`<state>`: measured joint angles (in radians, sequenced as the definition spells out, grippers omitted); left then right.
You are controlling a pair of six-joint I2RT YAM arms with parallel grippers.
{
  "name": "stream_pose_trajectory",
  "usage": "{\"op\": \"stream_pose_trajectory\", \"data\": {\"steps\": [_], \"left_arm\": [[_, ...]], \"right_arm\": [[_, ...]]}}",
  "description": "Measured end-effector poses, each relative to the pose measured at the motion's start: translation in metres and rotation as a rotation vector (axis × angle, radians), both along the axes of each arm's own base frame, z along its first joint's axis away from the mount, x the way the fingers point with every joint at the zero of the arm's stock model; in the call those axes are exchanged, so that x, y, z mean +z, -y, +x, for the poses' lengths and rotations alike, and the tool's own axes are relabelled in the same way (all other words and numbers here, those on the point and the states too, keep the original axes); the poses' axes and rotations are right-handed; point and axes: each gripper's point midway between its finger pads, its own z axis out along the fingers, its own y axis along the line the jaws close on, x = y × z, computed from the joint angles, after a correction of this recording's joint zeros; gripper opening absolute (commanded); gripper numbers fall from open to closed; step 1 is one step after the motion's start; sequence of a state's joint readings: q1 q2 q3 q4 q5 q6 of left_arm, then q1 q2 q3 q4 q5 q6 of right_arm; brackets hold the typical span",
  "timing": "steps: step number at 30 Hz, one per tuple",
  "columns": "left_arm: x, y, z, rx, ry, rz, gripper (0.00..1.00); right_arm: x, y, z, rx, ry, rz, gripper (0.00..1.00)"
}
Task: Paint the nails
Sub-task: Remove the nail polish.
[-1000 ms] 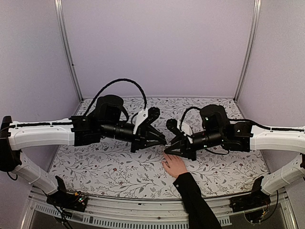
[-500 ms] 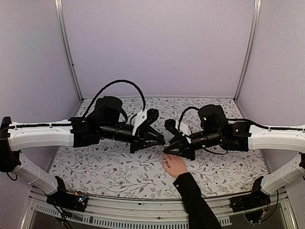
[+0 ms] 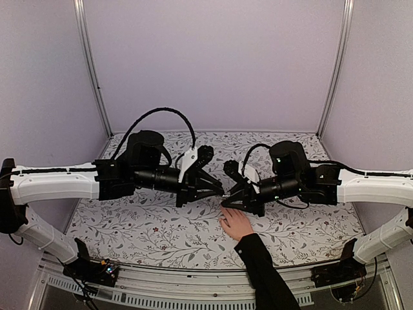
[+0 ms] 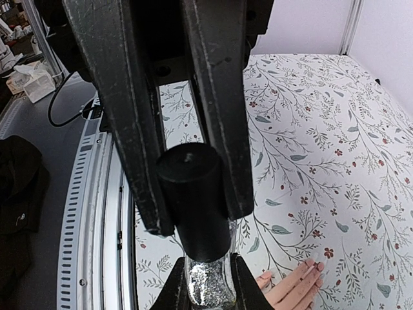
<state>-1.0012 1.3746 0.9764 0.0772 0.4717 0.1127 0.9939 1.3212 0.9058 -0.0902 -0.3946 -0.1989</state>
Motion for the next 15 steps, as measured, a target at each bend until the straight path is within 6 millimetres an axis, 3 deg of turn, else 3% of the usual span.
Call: {"op": "stream_pose_trajectory", "data": {"steps": [15], "left_arm": [[0.0020, 0.0019, -0.0040, -0.028, 0.060, 0.006, 0.00]], "right_arm": [[0.0022, 0.0008, -0.0014, 0.004, 0.000, 0.004, 0.00]]}}
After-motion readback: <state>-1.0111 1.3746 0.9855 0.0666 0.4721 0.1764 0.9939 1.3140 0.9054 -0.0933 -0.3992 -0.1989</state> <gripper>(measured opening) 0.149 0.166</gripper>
